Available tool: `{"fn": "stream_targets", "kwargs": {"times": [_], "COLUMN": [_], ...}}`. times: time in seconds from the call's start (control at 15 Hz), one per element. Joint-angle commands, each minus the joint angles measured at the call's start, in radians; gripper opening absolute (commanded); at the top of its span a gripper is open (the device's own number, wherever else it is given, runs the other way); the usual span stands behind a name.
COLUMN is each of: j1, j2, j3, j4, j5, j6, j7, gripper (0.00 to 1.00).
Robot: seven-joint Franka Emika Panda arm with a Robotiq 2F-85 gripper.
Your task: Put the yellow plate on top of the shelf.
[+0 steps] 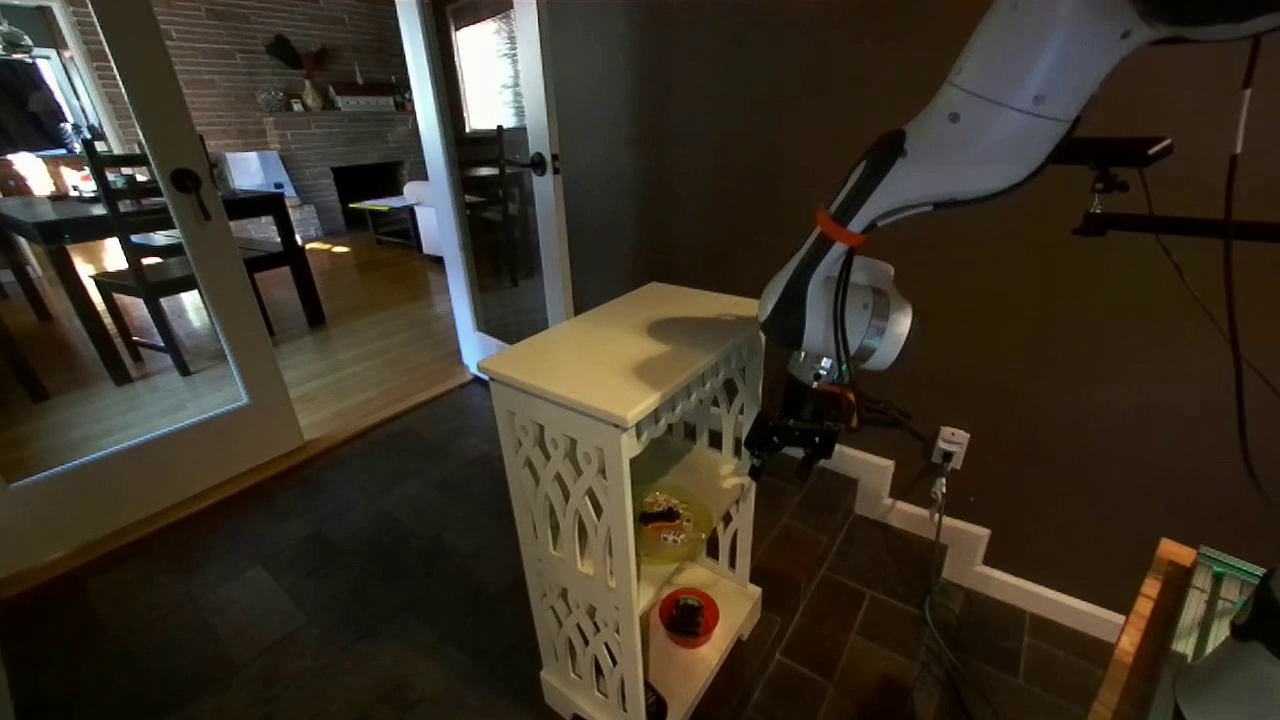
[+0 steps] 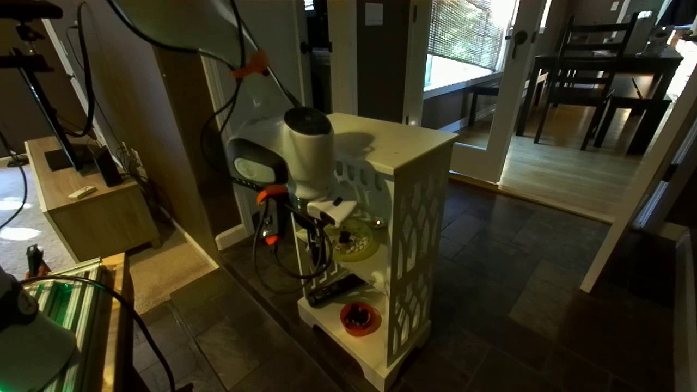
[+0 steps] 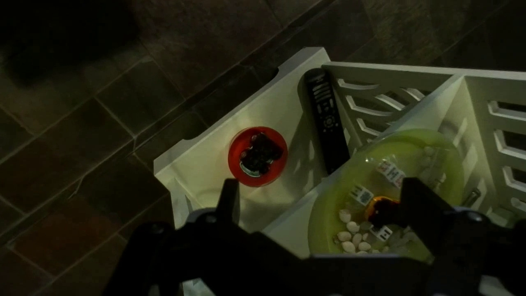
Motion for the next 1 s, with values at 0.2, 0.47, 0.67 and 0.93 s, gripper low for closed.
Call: {"fn": "stream_targets", "kwargs": {"times": [0.2,0.47,0.67,0.93], "j1": [-0.051,-0.071,-0.08,-0.111], "j2": [0.137,0.17,0.212,0.263], "j3": [0.033,0.044,0.068,0.129], "j4": [0.099,0.132,0.178,0.241], "j5": [0.003,0.003,0.012,0.051], "j6": [0.035,0.035,0.075,0.099], "j7": [-0.151,-0.19,-0.233,-0.28], "gripper": [1.0,1.0,1.0,1.0]}}
